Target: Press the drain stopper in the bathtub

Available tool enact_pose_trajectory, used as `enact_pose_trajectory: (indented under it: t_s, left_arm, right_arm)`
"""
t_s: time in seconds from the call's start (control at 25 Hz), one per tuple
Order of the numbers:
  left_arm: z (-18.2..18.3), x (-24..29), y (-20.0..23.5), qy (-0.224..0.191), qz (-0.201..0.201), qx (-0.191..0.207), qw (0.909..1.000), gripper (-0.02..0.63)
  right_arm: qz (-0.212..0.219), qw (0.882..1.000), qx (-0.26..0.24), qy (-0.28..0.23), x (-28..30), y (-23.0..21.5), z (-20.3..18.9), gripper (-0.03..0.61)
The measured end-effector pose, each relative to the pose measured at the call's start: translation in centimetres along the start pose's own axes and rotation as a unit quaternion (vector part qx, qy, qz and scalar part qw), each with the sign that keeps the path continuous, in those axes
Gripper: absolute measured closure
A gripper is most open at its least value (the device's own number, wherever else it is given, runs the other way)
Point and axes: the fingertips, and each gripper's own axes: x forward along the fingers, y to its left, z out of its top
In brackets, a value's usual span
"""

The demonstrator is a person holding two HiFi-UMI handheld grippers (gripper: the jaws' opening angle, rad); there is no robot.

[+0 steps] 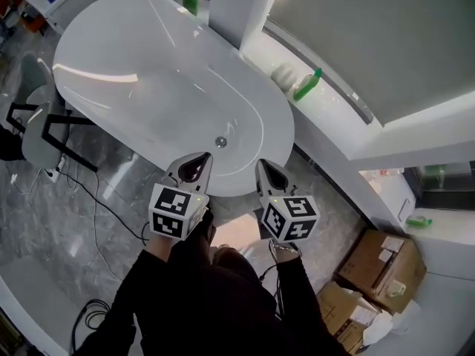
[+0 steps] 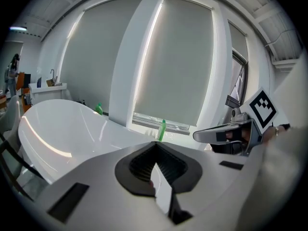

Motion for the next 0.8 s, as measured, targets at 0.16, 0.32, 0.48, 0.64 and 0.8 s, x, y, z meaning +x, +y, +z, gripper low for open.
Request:
enact_pose_trajectory:
  t_s: [0.16, 0.32, 0.48, 0.64, 0.8]
  left_arm:
    - [0.4, 1.4, 2.1, 0.006, -0.005, -0.010, 0.9999, 0.606]
    - [-0.4, 2.5, 3.3, 0.021, -0.013, -0.017, 0.9995, 0.606]
    - [-1.4, 4.3, 4.4, 0.035, -0.013, -0.024, 0.9990, 0.606]
    - [-2.1, 6.8, 5.4, 0.043, -0.007, -0.032, 0.9985, 0.606]
    - [-3.5, 9.6, 6.6, 0.054, -0.001, -0.038, 0.9978, 0.606]
  right_arm:
    - [-0.010, 1.000, 0.001, 0.014, 2.4, -0.3, 0.4, 0.577]
    - [-0.015, 1.000, -0.004, 0.027, 4.1, -0.4, 0.3, 0.577]
    - [-0.017, 0.999, -0.006, 0.039, 5.7, -1.1, 0.0, 0.577]
    - [-0.010, 0.998, -0.008, 0.057, 7.7, -2.6, -0.7, 0.577]
    - [0.004, 0.997, -0.012, 0.076, 10.6, -4.0, -1.6, 0.578]
